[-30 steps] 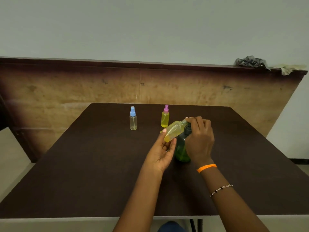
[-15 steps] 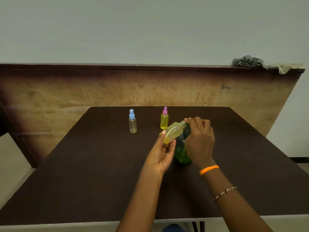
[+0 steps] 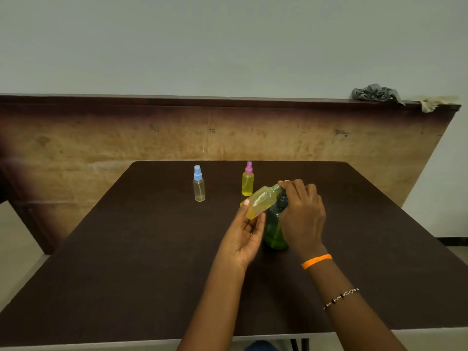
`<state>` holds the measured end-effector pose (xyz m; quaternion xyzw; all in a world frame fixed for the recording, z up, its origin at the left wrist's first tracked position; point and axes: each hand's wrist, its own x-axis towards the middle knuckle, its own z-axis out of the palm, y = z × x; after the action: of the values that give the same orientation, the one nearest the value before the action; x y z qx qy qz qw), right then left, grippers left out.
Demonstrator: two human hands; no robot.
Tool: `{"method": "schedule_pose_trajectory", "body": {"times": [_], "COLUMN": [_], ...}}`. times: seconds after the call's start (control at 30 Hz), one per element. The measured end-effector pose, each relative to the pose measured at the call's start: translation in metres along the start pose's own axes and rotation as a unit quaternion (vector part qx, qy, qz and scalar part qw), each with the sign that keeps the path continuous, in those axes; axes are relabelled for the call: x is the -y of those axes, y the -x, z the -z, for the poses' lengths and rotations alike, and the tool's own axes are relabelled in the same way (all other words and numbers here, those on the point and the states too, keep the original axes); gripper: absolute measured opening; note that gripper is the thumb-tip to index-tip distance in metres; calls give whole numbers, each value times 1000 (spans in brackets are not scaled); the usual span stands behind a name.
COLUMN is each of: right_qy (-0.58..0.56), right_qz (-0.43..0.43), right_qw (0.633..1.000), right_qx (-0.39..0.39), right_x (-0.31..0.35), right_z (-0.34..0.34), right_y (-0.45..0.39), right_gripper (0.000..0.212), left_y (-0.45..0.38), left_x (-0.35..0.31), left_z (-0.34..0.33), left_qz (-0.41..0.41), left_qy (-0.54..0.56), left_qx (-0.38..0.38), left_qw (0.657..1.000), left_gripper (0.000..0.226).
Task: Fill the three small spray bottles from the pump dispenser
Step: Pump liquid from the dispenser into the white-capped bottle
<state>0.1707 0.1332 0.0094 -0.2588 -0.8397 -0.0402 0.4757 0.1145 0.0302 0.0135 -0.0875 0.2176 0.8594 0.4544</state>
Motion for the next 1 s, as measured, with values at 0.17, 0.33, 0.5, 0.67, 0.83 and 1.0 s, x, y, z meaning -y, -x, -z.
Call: {"method": "schedule_pose_trajectory", "body": {"times": [0.17,0.33,0.5,0.67,0.83,1.0], "right_qy": [5,-36,-12,6,-25,-2], "right_qz": [10,0,-25,-20,-23,-21], "right_qw": [1000,999,1000,1000,993,998], "right_qx": [11,28,11,23,116,51], "right_x": [3,3,4,8,8,5], "right_z": [14,19,2,14,29,16], "right_y": [-17,-24,0,-14,-28,-7], "right_gripper": [25,33,45,33,28,39], "left_y": [3,5,2,5,7,2], "left_x": [-1,-1,3,4,3,5], "left_z": [-2,-7,-1,-4,-9,-6], "left_qz": [-5,-5,-6,-14,-13,-18], "left_qy": [-8,-3,18,13,5,8], "left_qx": [4,3,-10,-8,-9,-21], "left_qw": [1000,1000,1000,1000,1000,1000], "left_gripper": [30,25,24,21,30,19]}}
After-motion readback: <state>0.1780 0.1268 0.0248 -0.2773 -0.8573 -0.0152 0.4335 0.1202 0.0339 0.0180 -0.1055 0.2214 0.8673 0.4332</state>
